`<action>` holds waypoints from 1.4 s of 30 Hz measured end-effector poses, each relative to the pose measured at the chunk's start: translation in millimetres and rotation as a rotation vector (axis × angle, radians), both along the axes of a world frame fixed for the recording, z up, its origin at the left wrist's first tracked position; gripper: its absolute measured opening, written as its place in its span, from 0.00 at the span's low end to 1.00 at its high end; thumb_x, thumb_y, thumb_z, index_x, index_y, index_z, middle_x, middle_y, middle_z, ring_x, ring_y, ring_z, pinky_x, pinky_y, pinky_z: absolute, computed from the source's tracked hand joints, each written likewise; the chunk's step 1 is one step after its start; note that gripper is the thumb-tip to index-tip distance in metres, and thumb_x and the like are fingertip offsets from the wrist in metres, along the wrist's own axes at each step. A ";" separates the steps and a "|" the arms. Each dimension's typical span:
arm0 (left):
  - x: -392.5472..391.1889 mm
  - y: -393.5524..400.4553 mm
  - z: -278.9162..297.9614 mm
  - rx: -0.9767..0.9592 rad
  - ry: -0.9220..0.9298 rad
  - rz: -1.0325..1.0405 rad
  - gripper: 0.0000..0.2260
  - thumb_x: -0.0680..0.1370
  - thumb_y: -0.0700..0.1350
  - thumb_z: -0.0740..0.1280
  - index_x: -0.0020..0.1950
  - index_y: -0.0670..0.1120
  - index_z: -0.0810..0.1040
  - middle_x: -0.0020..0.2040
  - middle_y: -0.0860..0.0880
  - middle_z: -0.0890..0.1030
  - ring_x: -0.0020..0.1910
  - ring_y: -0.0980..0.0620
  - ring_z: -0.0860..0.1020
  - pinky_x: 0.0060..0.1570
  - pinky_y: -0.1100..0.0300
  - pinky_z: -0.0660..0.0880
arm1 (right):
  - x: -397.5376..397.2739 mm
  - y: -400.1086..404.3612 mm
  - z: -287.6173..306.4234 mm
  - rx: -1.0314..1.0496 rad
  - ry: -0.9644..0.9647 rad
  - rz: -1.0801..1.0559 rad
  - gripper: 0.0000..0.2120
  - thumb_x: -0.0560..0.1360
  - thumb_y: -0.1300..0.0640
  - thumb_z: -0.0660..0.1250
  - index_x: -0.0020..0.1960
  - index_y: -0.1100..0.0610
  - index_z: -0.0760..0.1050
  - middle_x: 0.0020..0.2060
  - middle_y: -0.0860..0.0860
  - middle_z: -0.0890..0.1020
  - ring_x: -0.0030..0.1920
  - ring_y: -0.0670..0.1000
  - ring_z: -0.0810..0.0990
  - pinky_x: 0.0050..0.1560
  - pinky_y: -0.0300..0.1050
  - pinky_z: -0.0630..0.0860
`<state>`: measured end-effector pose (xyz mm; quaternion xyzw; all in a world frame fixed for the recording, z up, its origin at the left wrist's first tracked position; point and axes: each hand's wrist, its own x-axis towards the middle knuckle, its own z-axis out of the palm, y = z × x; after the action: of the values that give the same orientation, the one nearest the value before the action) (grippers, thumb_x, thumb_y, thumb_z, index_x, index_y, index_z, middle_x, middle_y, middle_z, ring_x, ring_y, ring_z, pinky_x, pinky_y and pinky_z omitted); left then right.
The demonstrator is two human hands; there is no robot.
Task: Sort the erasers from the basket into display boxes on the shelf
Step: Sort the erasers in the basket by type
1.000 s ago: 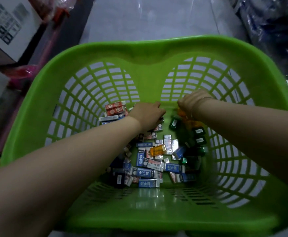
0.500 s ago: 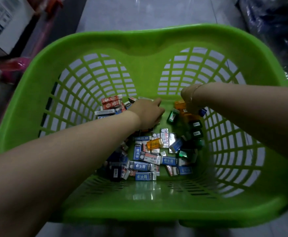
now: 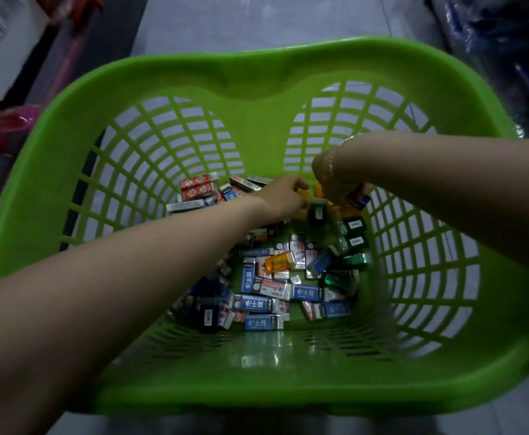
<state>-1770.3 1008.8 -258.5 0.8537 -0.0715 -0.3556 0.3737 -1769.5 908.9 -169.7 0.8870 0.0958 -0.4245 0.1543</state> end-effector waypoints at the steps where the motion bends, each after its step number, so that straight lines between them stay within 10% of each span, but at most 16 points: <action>1: 2.1 3.2 -0.6 -0.014 -0.007 -0.053 0.17 0.80 0.37 0.61 0.69 0.41 0.70 0.66 0.44 0.74 0.62 0.48 0.75 0.59 0.58 0.71 | -3.4 2.1 -3.3 -0.045 0.015 -0.015 0.12 0.76 0.61 0.63 0.35 0.60 0.70 0.16 0.50 0.73 0.15 0.46 0.71 0.11 0.31 0.62; 4: 11.0 18.0 7.0 0.036 -0.110 -0.157 0.21 0.78 0.33 0.62 0.71 0.43 0.68 0.68 0.45 0.72 0.67 0.50 0.71 0.62 0.61 0.68 | -7.4 0.6 -23.8 0.011 0.035 -0.012 0.14 0.76 0.62 0.64 0.33 0.59 0.67 0.18 0.50 0.74 0.18 0.45 0.73 0.15 0.30 0.65; 7: 13.6 33.0 8.2 0.185 -0.260 -0.300 0.22 0.76 0.36 0.65 0.70 0.45 0.70 0.67 0.46 0.74 0.63 0.49 0.73 0.58 0.62 0.69 | -6.4 4.2 -33.1 0.164 -0.155 -0.024 0.08 0.74 0.59 0.67 0.48 0.60 0.69 0.46 0.54 0.78 0.47 0.53 0.79 0.37 0.38 0.72; 10: 3.9 40.6 0.8 0.343 -0.379 -0.533 0.21 0.75 0.44 0.69 0.68 0.45 0.72 0.66 0.45 0.71 0.62 0.46 0.72 0.60 0.57 0.69 | -7.9 11.1 -49.1 0.256 -0.180 -0.078 0.25 0.71 0.50 0.72 0.64 0.58 0.71 0.60 0.56 0.76 0.58 0.56 0.76 0.49 0.41 0.73; 19: 0.1 42.7 -4.9 0.507 -0.522 -0.685 0.14 0.78 0.44 0.62 0.64 0.50 0.72 0.58 0.45 0.71 0.55 0.42 0.76 0.43 0.53 0.71 | -8.4 4.2 -62.7 0.188 -0.200 -0.066 0.15 0.74 0.51 0.68 0.53 0.61 0.77 0.51 0.58 0.80 0.48 0.56 0.78 0.41 0.41 0.71; 26: -2.6 52.2 -4.0 0.501 -0.412 -0.735 0.27 0.76 0.48 0.67 0.73 0.58 0.63 0.68 0.44 0.65 0.63 0.43 0.70 0.54 0.53 0.71 | -30.4 22.4 -54.3 0.044 0.071 0.174 0.15 0.73 0.58 0.69 0.59 0.56 0.72 0.40 0.52 0.76 0.37 0.50 0.76 0.32 0.38 0.71; 30: -2.0 50.5 -1.1 0.562 -0.457 -0.792 0.19 0.77 0.51 0.66 0.67 0.54 0.70 0.65 0.45 0.67 0.60 0.42 0.72 0.48 0.54 0.72 | -57.7 30.9 -75.8 -0.006 0.064 0.296 0.19 0.75 0.55 0.66 0.65 0.57 0.69 0.57 0.54 0.75 0.56 0.53 0.75 0.37 0.44 0.68; 35: -10.1 47.4 5.0 0.603 -0.441 -0.803 0.20 0.77 0.47 0.65 0.69 0.50 0.68 0.66 0.44 0.66 0.61 0.42 0.72 0.45 0.57 0.68 | -57.5 29.9 -72.9 0.008 0.046 0.210 0.28 0.74 0.55 0.68 0.70 0.58 0.62 0.61 0.54 0.71 0.55 0.53 0.74 0.41 0.42 0.69; 39: -28.4 38.5 14.3 0.447 -0.240 -0.639 0.19 0.75 0.49 0.69 0.62 0.44 0.72 0.58 0.44 0.74 0.50 0.47 0.74 0.41 0.61 0.68 | -46.9 21.7 -71.6 0.149 0.065 0.006 0.09 0.72 0.52 0.71 0.47 0.55 0.74 0.37 0.50 0.77 0.32 0.47 0.72 0.24 0.35 0.68; 42: -46.7 32.5 14.6 0.465 -0.213 -0.710 0.15 0.75 0.54 0.69 0.53 0.44 0.77 0.46 0.47 0.77 0.44 0.48 0.76 0.42 0.58 0.73 | -42.4 20.9 -74.0 0.227 0.141 -0.137 0.13 0.69 0.55 0.73 0.33 0.55 0.70 0.23 0.48 0.75 0.27 0.46 0.72 0.21 0.34 0.69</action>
<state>-1817.0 1041.3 -243.9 0.8694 -0.3169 -0.3787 0.0167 -1811.9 929.8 -243.7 0.8713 0.0930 -0.4816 0.0163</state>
